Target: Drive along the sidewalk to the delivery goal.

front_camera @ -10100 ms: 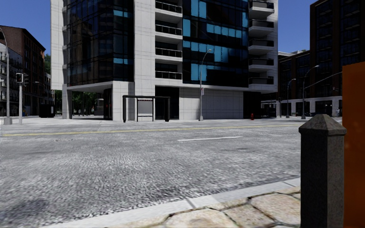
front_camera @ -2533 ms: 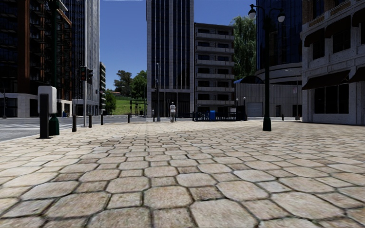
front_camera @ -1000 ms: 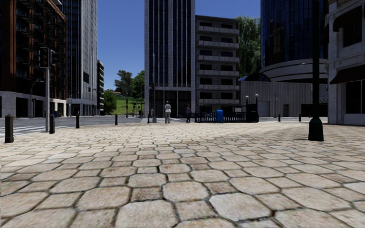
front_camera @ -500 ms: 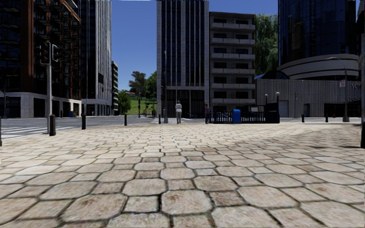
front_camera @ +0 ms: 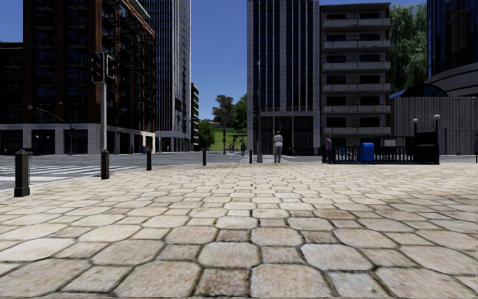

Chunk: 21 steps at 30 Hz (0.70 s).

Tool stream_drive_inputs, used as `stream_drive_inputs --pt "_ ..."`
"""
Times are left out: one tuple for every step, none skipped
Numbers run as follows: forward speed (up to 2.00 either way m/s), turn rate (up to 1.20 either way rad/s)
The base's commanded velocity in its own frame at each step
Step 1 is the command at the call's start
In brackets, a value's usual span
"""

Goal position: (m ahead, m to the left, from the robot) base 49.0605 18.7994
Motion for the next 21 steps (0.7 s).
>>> stream_drive_inputs --pt "2.00 0.21" --pt "2.00 0.00" --pt "2.00 0.00" --pt "2.00 0.00" --pt "2.00 0.00" --pt "2.00 0.00" --pt "2.00 0.00" --pt "2.00 0.00" --pt "2.00 0.00" --pt "2.00 0.00" --pt "2.00 0.00" --pt "2.00 0.00" --pt "2.00 0.00" --pt "2.00 0.00" --pt "2.00 0.00" --pt "2.00 0.00" --pt "2.00 0.00" --pt "2.00 0.00" --pt "2.00 0.00" --pt "2.00 0.00" --pt "2.00 0.00"
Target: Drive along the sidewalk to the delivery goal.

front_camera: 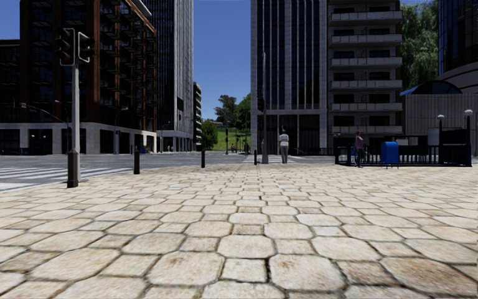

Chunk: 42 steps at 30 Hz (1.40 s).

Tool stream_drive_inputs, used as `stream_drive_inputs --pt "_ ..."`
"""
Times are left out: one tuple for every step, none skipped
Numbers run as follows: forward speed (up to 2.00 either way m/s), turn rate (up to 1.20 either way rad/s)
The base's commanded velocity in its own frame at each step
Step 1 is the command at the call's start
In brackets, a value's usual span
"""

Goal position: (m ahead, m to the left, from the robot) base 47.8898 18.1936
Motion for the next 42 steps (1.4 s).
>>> stream_drive_inputs --pt "2.00 0.00" --pt "2.00 0.00" --pt "2.00 0.00" --pt "2.00 0.00" --pt "2.00 0.00" --pt "2.00 0.00" --pt "2.00 0.00" --pt "2.00 0.00" --pt "2.00 0.00" --pt "2.00 0.00" --pt "2.00 0.00" --pt "2.00 0.00" --pt "2.00 0.00" --pt "2.00 0.00" --pt "2.00 0.00" --pt "2.00 0.00" --pt "2.00 0.00" --pt "2.00 0.00" --pt "2.00 0.00" --pt "2.00 0.00" --pt "2.00 0.00" --pt "2.00 0.00" --pt "2.00 0.00" --pt "2.00 0.00" --pt "2.00 0.07" --pt "2.00 0.07" --pt "2.00 0.13" --pt "2.00 0.14" --pt "2.00 0.15" --pt "2.00 0.15" --pt "2.00 0.15" --pt "2.00 0.15" --pt "2.00 0.15" --pt "2.00 0.15" --pt "2.00 0.15" --pt "2.00 0.15" --pt "2.00 0.15" --pt "2.00 0.15" --pt "2.00 0.15" --pt "2.00 0.10" --pt "2.00 0.10" --pt "2.00 0.00"
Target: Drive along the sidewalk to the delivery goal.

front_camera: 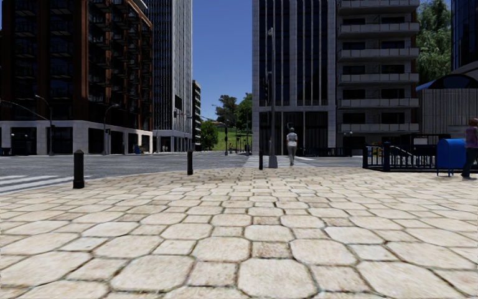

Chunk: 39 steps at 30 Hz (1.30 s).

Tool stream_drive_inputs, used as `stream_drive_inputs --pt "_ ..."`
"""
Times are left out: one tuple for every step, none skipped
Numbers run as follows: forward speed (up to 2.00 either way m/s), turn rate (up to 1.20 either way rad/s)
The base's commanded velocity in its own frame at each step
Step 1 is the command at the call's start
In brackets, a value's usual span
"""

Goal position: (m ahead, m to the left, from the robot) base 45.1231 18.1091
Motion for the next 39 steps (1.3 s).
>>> stream_drive_inputs --pt "2.00 0.00" --pt "2.00 0.00" --pt "2.00 0.00" --pt "2.00 0.00" --pt "2.00 0.00" --pt "2.00 0.00" --pt "2.00 0.00" --pt "2.00 0.00" --pt "2.00 0.00" --pt "2.00 0.00" --pt "2.00 0.00" --pt "2.00 0.00" --pt "2.00 0.00" --pt "2.00 0.00" --pt "2.00 0.47" --pt "2.00 0.65" --pt "2.00 0.65" --pt "2.00 0.69" --pt "1.99 0.70" --pt "1.85 0.70" --pt "1.85 0.70" --pt "1.69 0.69" --pt "1.49 0.69" --pt "1.43 0.69" --pt "1.41 0.69" --pt "1.41 0.69" --pt "1.41 0.69" --pt "1.41 0.69" --pt "1.41 0.69" --pt "1.41 0.69" --pt "1.41 0.69" --pt "1.42 0.69" --pt "1.44 0.69" --pt "1.46 0.69" --pt "1.46 0.69" --pt "1.50 0.69" --pt "1.57 0.69" --pt "1.61 0.69" --pt "1.61 0.69"
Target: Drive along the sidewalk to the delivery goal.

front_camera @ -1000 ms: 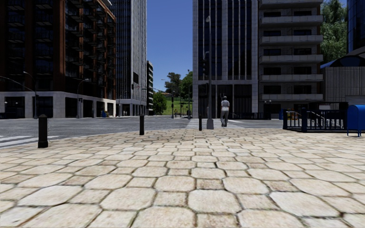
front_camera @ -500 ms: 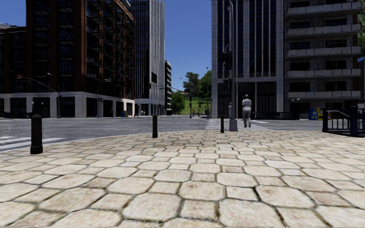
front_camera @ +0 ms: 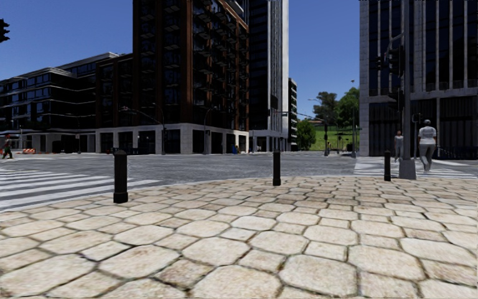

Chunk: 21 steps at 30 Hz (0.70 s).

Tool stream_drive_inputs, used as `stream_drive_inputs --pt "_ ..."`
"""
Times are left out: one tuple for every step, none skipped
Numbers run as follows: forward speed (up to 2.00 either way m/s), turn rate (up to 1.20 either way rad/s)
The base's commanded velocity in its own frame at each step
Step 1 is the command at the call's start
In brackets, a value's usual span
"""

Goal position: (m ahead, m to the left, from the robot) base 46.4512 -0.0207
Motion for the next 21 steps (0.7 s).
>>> stream_drive_inputs --pt "1.63 0.67" --pt "1.63 0.67" --pt "1.63 0.66" --pt "1.63 0.66" --pt "1.63 0.66" --pt "1.63 0.66" --pt "1.63 0.66" --pt "1.64 0.66" --pt "1.64 0.66" --pt "1.64 0.66" --pt "1.64 0.66" --pt "1.64 0.66" --pt "1.64 0.66" --pt "1.64 0.66" --pt "1.64 0.66" --pt "1.64 0.66" --pt "1.64 0.66" --pt "1.64 0.66" --pt "1.64 0.66" --pt "1.64 0.66" --pt "1.64 0.66"
